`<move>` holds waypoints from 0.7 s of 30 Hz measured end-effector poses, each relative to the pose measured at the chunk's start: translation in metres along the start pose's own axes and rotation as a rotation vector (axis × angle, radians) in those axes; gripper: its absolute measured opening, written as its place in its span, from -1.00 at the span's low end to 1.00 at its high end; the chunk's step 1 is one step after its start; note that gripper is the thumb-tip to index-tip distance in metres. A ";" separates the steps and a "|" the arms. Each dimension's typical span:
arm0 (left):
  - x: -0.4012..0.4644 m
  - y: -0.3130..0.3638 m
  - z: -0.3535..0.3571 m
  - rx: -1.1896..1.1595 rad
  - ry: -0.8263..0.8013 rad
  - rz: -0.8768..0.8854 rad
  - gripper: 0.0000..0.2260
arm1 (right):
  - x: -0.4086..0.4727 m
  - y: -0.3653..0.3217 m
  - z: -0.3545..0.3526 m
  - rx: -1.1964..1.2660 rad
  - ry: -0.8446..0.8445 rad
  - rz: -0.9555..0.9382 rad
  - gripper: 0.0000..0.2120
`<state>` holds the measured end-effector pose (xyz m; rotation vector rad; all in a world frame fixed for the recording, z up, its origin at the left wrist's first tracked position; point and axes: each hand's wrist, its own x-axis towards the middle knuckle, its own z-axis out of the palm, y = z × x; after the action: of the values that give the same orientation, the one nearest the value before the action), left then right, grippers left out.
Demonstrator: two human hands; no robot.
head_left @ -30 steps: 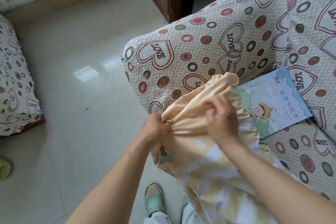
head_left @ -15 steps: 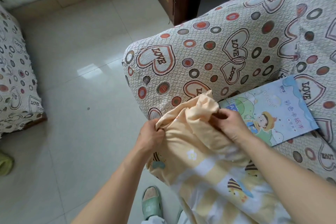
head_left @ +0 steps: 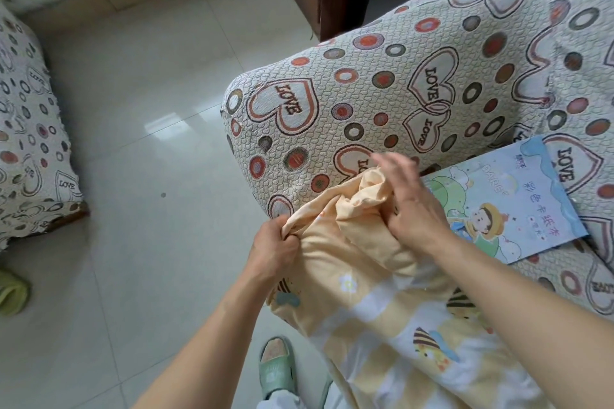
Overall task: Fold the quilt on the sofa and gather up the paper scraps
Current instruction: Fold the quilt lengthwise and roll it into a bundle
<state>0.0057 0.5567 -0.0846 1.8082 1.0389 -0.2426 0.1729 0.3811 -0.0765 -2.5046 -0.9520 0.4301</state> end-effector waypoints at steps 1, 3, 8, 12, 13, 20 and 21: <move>0.000 0.000 0.001 -0.005 0.005 0.002 -0.75 | 0.005 0.000 -0.004 -0.075 -0.107 -0.149 -0.25; 0.001 0.001 0.002 -0.009 0.008 -0.005 -0.73 | 0.013 -0.004 -0.007 -0.213 -0.296 -0.332 -0.53; 0.002 0.002 0.003 0.025 0.014 0.017 -0.77 | 0.017 -0.008 -0.011 -0.224 -0.396 -0.245 -0.78; 0.002 0.002 0.005 0.122 0.026 0.077 -0.79 | 0.019 -0.010 -0.022 -0.261 -0.476 -0.225 -0.85; 0.001 0.002 0.005 0.168 0.038 0.104 -0.84 | 0.020 -0.009 -0.027 -0.281 -0.487 -0.233 -0.85; -0.007 0.005 0.004 0.251 0.008 0.315 -0.86 | 0.044 0.044 -0.114 -0.701 -0.452 -0.139 -0.77; -0.006 0.010 0.003 0.256 -0.018 0.350 -0.79 | 0.045 0.055 -0.129 -0.730 -0.441 -0.101 -0.81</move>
<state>0.0099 0.5496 -0.0757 2.1792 0.6851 -0.1827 0.2906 0.3389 0.0021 -3.0377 -1.6396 0.7258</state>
